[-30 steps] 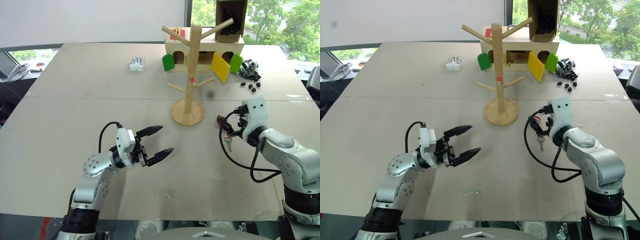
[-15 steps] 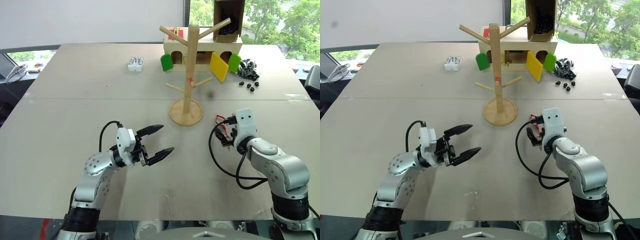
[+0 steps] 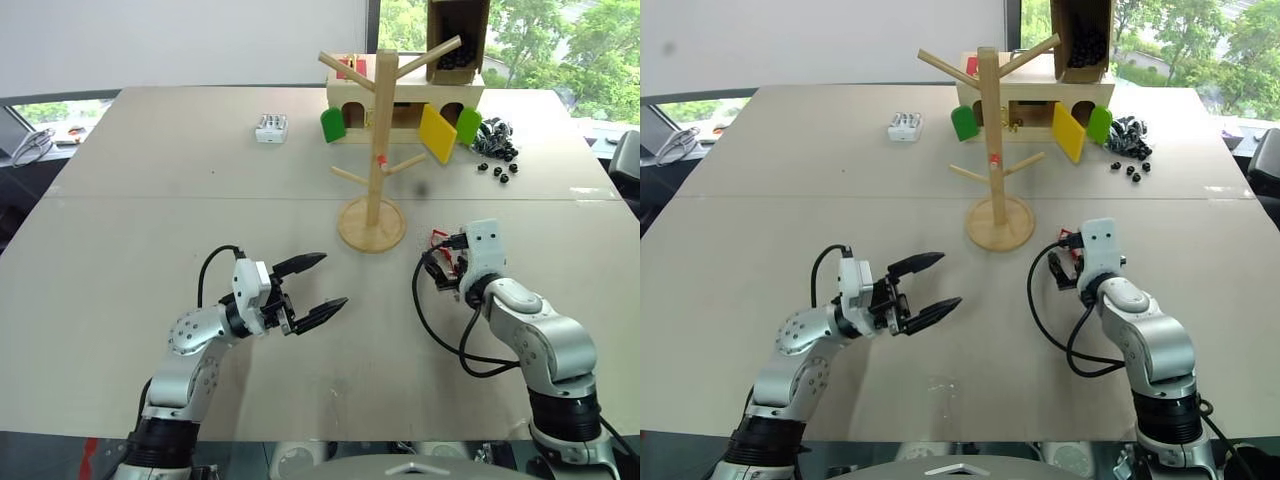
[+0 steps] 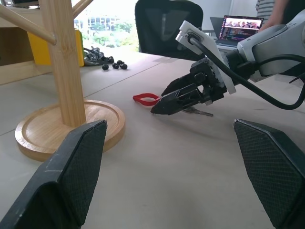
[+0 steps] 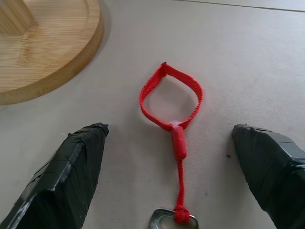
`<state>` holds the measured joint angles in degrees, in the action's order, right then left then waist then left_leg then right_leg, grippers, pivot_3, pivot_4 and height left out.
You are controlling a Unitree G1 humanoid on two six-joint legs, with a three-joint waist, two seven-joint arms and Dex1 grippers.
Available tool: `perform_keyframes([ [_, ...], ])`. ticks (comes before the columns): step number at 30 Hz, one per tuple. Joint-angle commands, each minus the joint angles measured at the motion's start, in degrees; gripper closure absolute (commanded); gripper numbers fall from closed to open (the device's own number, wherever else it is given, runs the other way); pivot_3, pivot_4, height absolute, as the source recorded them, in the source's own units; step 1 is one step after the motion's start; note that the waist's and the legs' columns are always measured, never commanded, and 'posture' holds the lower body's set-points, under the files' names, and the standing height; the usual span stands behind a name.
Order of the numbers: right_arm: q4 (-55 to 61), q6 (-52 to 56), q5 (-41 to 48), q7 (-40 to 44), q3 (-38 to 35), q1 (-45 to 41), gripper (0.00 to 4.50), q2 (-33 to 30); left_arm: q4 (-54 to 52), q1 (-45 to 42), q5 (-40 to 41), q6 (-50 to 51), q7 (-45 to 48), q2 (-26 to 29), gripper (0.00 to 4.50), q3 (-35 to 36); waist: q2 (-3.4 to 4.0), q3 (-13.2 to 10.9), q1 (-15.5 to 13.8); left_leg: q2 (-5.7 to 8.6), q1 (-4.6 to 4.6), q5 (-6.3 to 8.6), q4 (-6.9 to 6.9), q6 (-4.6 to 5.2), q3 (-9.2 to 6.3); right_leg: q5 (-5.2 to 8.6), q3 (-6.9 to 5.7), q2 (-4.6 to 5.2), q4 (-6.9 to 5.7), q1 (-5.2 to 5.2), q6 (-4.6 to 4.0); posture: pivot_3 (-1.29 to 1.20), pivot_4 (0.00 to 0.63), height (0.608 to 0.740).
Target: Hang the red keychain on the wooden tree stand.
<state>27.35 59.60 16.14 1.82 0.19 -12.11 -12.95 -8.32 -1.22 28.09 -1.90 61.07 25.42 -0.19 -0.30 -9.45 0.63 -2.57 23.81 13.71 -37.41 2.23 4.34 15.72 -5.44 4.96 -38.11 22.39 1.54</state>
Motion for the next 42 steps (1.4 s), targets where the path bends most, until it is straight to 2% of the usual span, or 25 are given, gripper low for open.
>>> perform_keyframes([
  [1, 1.2, -0.9, -0.3, 0.9, 0.0, 0.4, 1.03, 0.0, -1.2, 0.3, -0.1, -0.8, 0.0, 0.4, 0.00, 0.4, 0.00, 0.0, 0.0, 0.00, 0.00, 0.00, 0.00, 0.00, 0.00, 0.00, 0.00, 0.00, 0.00, 0.00, 0.00, 0.00, 0.150, 0.740],
  [2, 1.2, -0.8, -0.4, 1.0, 0.0, 0.5, 1.33, 0.0, -1.2, 0.4, 0.0, -0.8, -0.1, 0.4, 0.00, 0.4, 0.00, 0.0, 0.0, 0.00, 0.00, 0.00, 0.00, 0.00, 0.00, 0.00, 0.00, 0.00, 0.00, 0.00, 0.00, 0.00, 0.150, 0.740],
  [5, 1.5, -0.5, -0.4, 1.3, 0.0, 0.6, 2.78, -0.1, -1.5, 0.7, 0.1, -0.7, -0.1, 0.4, 0.00, 0.4, 0.00, 0.0, 0.0, -0.01, 0.00, 0.00, 0.00, 0.00, -0.01, 0.00, 0.00, 0.00, 0.00, 0.00, 0.00, 0.00, 0.150, 0.740],
  [9, 1.6, -0.4, -0.5, 1.7, -0.1, 0.8, 4.44, -0.2, -1.7, 0.9, 0.3, -0.6, -0.1, 0.2, 0.00, 0.3, 0.00, 0.0, 0.0, -0.02, 0.00, 0.00, 0.00, 0.00, -0.01, 0.00, 0.00, -0.01, 0.00, 0.00, 0.00, 0.00, 0.150, 0.740],
  [16, 2.4, -1.3, -0.2, 2.2, -1.7, -0.1, 4.47, -0.1, -1.8, 0.5, -0.3, -0.6, -1.7, -0.4, 0.00, 0.4, 0.00, 0.0, 0.0, -0.02, 0.00, 0.00, 0.00, 0.00, -0.01, 0.00, 0.00, 0.00, 0.00, 0.00, 0.00, 0.00, 0.150, 0.740],
  [20, 6.6, -3.3, 1.4, 4.3, -3.5, -5.0, 4.47, -1.2, -5.7, -0.8, 1.6, 4.2, -5.3, 0.2, 0.00, 0.9, -0.02, 0.0, 0.0, -0.02, 0.01, 0.00, 0.00, 0.00, 0.00, 0.00, 0.01, 0.00, 0.00, 0.03, 0.00, 0.00, 0.150, 0.740],
  [23, 8.7, -5.1, 2.6, 6.1, -4.8, -10.1, 4.47, -2.1, -9.1, -3.4, 5.4, 11.0, -8.3, 1.6, 0.00, 2.4, -0.05, 0.0, 0.1, -0.03, 0.06, 0.00, 0.00, 0.00, 0.06, -0.01, 0.03, -0.03, -0.05, 0.14, 0.01, 0.00, 0.150, 0.740],
  [27, 10.7, -6.7, 5.1, 8.6, -6.7, -19.5, 4.47, -4.0, -13.0, -12.2, 13.7, 22.3, -13.4, 5.7, 0.00, 7.2, -0.14, -0.2, 0.0, -0.07, 0.09, -0.02, 0.00, -0.02, 0.01, -0.01, 0.03, -0.09, -0.09, 0.20, 0.01, 0.00, 0.150, 0.740],
  [31, 12.3, -8.5, 6.9, 11.6, -6.8, -23.7, 4.47, -6.5, -14.3, -18.4, 19.5, 29.1, -16.1, 9.9, 0.00, 11.9, -0.17, -0.2, 0.0, -0.03, 0.10, -0.13, 0.02, -0.22, 0.05, -0.01, 0.03, -0.08, -0.03, 0.18, 0.00, 0.00, 0.150, 0.740],
  [33, 13.0, -9.2, 8.0, 13.1, -6.8, -24.0, 4.47, -7.4, -14.5, -20.4, 25.6, 34.1, -16.0, 12.0, 0.00, 13.9, -0.17, -0.2, 0.0, 0.01, 0.09, -0.17, 0.02, -0.29, 0.12, -0.01, 0.06, -0.06, 0.03, 0.16, 0.00, 0.00, 0.150, 0.740],
  [42, 16.0, -11.8, 11.0, 20.6, -5.4, -18.3, 4.47, -13.7, -16.0, -22.5, 26.5, 37.1, -16.8, 15.7, 0.00, 15.7, -0.32, -0.3, 0.0, 0.05, 0.10, -0.17, 0.06, -0.30, 0.16, -0.01, 0.09, -0.03, 0.05, 0.20, -0.01, 0.00, 0.150, 0.740],
])
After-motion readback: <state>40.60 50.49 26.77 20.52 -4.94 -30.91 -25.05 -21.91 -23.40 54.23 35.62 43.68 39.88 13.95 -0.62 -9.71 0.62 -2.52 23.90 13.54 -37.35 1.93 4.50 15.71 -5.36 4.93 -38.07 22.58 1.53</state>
